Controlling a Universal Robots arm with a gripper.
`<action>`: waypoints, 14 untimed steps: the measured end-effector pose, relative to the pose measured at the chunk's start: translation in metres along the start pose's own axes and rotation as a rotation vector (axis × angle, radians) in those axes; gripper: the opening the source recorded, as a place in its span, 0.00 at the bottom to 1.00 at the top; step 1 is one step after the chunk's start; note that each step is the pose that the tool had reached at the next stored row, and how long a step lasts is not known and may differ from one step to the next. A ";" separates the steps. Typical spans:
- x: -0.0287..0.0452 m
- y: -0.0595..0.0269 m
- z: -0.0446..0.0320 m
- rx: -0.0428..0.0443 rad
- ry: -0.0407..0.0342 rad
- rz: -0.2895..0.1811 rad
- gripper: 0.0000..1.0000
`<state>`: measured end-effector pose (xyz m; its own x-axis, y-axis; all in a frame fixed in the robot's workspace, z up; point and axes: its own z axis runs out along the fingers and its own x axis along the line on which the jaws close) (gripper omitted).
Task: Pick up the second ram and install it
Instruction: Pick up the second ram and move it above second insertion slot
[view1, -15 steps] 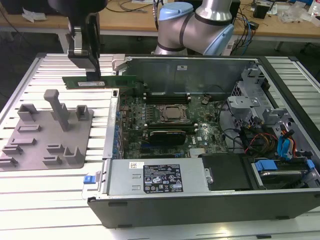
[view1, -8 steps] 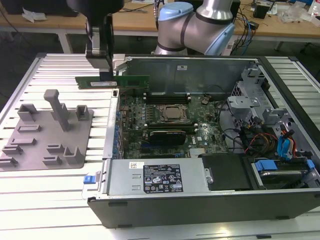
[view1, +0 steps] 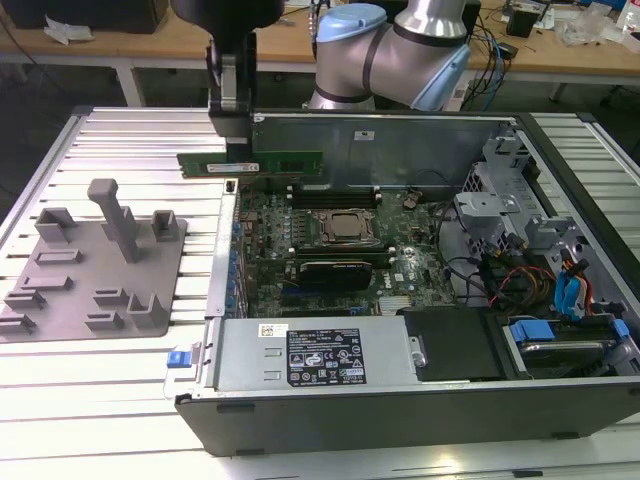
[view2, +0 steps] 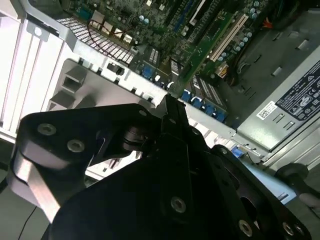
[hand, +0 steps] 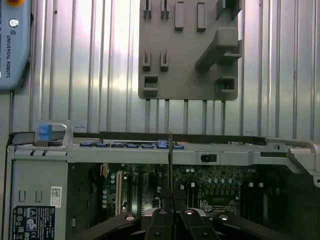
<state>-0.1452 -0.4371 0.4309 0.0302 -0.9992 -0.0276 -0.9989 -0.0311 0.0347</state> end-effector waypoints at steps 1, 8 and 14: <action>0.0002 -0.0054 -0.0002 0.0000 0.0000 0.000 0.09; 0.0010 -0.0311 -0.0009 0.0000 0.0000 0.000 0.09; 0.0006 -0.0552 0.0011 -0.0010 -0.0001 0.000 0.09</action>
<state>-0.0900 -0.4359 0.4278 0.0301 -0.9992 -0.0277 -0.9989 -0.0311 0.0357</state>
